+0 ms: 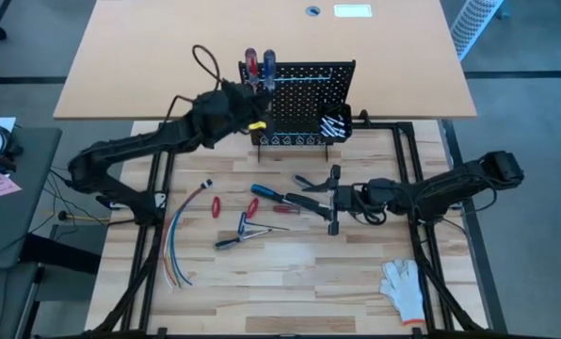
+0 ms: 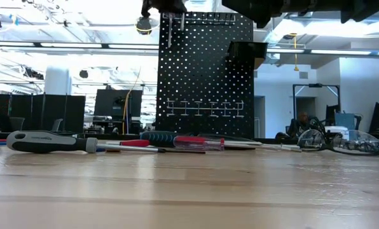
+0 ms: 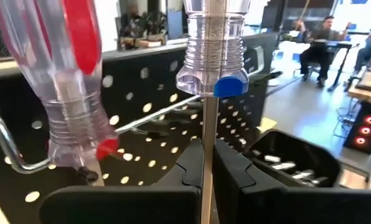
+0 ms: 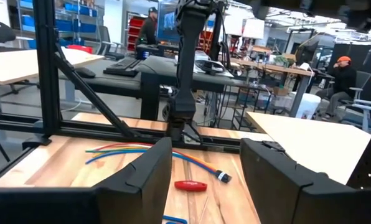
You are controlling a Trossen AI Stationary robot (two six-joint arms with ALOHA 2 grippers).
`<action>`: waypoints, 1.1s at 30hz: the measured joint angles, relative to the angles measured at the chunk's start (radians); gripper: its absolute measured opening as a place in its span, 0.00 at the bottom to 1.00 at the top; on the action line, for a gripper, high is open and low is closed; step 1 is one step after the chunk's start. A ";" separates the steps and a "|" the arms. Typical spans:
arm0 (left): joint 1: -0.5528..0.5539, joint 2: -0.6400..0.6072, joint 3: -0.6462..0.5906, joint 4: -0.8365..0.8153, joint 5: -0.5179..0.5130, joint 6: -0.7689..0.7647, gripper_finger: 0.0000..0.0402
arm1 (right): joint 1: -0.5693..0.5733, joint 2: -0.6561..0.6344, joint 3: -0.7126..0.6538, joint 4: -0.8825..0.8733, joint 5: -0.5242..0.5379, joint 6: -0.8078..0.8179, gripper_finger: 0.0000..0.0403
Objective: Hang tools onto peg board
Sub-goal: Hang the blue screwdriver on the pegboard
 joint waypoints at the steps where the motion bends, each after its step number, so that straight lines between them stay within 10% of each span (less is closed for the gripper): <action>1: 0.008 0.011 0.004 -0.001 0.004 -0.006 0.01 | 0.003 0.000 0.000 0.000 0.000 0.000 0.48; 33: -0.014 0.026 -0.003 0.019 -0.073 -0.022 0.01 | 0.022 0.000 0.000 -0.007 -0.004 0.000 0.48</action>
